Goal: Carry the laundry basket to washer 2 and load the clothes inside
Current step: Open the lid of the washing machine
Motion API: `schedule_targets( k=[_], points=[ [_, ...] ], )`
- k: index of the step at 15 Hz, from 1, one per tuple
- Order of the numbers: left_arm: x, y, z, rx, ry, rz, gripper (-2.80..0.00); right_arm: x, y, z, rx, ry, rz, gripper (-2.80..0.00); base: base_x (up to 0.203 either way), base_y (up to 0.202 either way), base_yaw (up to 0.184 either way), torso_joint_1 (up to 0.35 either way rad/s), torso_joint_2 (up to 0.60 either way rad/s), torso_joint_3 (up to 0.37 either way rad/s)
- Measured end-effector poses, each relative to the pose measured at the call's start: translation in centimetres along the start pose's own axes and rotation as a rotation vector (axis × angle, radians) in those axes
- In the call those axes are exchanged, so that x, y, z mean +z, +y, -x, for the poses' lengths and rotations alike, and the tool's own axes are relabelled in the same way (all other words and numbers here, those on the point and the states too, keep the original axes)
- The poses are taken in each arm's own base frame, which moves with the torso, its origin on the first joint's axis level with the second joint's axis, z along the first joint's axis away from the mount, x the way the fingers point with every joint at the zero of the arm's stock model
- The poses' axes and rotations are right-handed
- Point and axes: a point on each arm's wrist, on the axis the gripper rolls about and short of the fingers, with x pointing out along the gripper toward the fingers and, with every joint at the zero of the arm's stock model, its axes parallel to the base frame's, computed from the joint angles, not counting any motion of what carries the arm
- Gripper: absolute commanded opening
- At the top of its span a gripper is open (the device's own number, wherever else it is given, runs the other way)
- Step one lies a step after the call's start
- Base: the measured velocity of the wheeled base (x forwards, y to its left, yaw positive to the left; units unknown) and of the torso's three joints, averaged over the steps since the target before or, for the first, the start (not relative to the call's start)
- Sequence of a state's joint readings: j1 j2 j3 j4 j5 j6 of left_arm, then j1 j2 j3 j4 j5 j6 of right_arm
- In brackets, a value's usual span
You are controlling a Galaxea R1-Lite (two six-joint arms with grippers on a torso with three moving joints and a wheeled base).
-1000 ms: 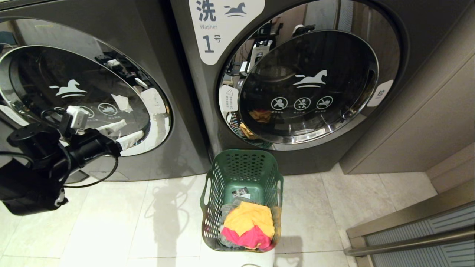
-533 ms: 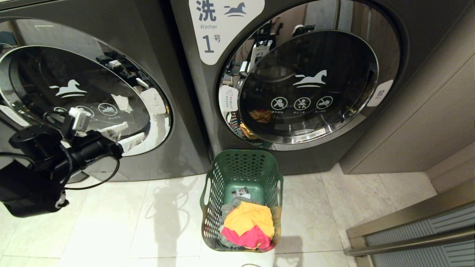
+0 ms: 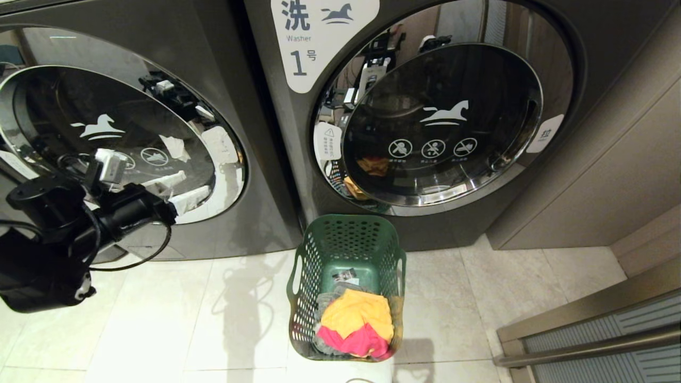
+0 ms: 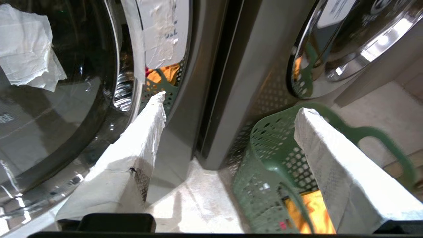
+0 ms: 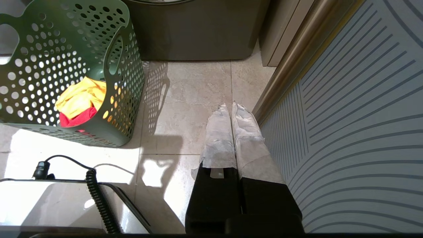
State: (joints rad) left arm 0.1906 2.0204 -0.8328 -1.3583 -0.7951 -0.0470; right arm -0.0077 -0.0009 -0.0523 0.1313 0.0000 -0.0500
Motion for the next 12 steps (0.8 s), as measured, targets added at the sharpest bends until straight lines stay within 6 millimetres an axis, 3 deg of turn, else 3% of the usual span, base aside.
schedule_targets(
  k=[12],
  points=[
    [1.8,-1.1,0.6,-0.002,-0.052,-0.020,0.00,0.0,0.0,0.0,0.000,0.000,0.000,-2.80,0.000,0.000,0.000,0.000,0.00,0.000]
  ],
)
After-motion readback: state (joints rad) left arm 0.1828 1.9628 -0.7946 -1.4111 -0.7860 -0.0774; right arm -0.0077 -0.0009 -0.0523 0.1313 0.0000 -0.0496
